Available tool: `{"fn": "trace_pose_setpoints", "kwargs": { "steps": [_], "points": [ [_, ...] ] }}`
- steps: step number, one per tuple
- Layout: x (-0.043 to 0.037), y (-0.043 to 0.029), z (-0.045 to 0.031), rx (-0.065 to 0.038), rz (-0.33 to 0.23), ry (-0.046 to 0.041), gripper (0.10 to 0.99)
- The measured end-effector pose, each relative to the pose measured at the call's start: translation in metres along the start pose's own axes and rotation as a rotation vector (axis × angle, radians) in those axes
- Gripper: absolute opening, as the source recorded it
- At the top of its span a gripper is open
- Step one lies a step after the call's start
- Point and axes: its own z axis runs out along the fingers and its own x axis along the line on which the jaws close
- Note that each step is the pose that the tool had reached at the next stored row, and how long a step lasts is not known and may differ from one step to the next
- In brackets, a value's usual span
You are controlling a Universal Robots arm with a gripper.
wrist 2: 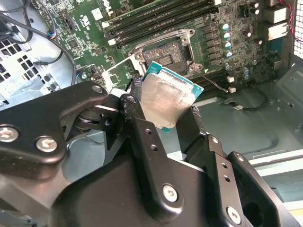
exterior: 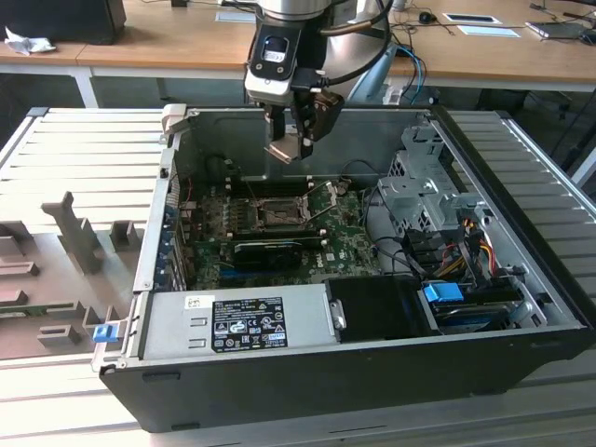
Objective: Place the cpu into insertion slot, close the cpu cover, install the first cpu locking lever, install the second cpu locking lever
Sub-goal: 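Place the cpu into insertion slot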
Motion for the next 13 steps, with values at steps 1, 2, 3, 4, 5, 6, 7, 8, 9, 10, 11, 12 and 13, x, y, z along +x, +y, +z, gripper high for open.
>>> {"fn": "trace_pose_setpoints", "kwargs": {
  "steps": [1, 2, 3, 4, 5, 6, 7, 8, 9, 10, 11, 12, 13],
  "points": [
    [0.0000, 0.0000, 0.0001, 0.000, 0.005, -0.0005, 0.533],
    [0.0000, 0.0000, 0.0002, 0.000, 0.011, -0.0010, 0.533],
    [0.0000, 0.0000, 0.0003, 0.000, 0.017, -0.0015, 0.533],
    [0.0000, 0.0000, 0.0004, 0.000, 0.022, -0.0020, 0.533],
    [0.0000, 0.0000, 0.0005, -0.001, 0.028, -0.0024, 0.533],
    [0.0000, 0.0000, 0.0006, -0.001, 0.032, -0.0029, 0.533],
    [0.0000, -0.0001, 0.0008, -0.001, 0.042, -0.0037, 0.533],
    [0.0000, -0.0001, 0.0009, -0.001, 0.048, -0.0043, 0.533],
    [0.0000, -0.0001, 0.0010, -0.001, 0.051, -0.0046, 0.533],
    [0.0000, -0.0001, 0.0012, -0.001, 0.057, -0.0051, 0.533],
    [0.0000, -0.0001, 0.0014, -0.001, 0.063, -0.0057, 0.533],
    [0.0000, -0.0001, 0.0015, -0.001, 0.072, -0.0064, 0.533],
    [0.0000, -0.0001, 0.0017, -0.001, 0.078, -0.0069, 0.533]
  ]
}}
